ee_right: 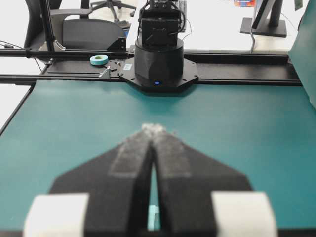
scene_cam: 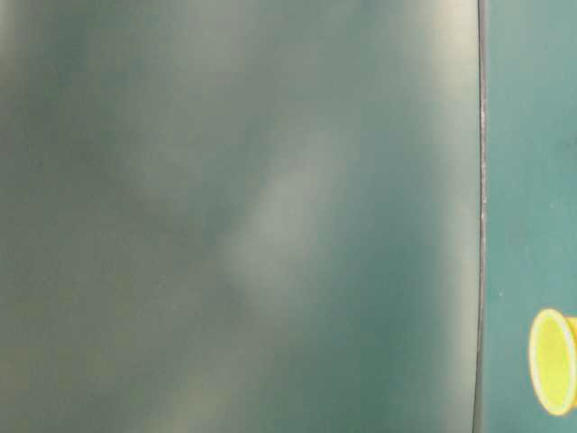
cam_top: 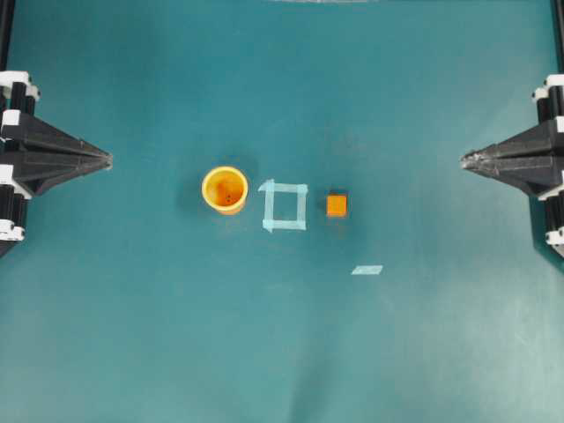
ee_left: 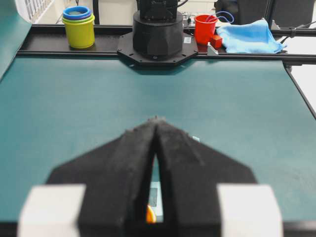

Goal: Move the cup to the right with left arm.
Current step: 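Open the left gripper and extend it toward the orange cup, then move the open left gripper around the orange cup's left side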

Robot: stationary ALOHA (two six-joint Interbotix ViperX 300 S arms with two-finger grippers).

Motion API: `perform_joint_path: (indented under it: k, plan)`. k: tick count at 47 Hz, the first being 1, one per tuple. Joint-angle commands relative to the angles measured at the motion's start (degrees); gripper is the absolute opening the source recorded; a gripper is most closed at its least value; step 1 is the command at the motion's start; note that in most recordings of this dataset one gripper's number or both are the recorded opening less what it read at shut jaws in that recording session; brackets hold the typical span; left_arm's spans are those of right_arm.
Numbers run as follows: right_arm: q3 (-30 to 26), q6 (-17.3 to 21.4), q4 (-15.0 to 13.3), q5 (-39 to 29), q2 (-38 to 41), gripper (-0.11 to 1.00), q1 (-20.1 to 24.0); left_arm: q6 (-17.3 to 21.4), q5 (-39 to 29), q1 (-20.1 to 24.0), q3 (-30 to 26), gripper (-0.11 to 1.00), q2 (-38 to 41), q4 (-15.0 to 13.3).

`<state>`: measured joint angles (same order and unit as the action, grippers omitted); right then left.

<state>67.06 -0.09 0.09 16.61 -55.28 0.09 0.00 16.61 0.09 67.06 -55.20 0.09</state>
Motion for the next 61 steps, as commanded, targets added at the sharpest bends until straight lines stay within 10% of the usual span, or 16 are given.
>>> perform_joint_path:
  k: [1,35,61]
  plan:
    - [-0.88,0.26,0.09,0.18,0.62,-0.01,0.18,-0.09,-2.11,-0.26,-0.35,-0.01,1.41,0.62]
    - [-1.05,0.26,0.0,-0.97,1.32,-0.01,0.18,-0.97,3.78,-0.26,0.0,0.01,12.57,0.53]
    - [-1.49,0.35,0.09,-1.14,1.05,-0.01,0.18,-1.76,6.77,1.32,-0.35,0.6,18.9,0.44]
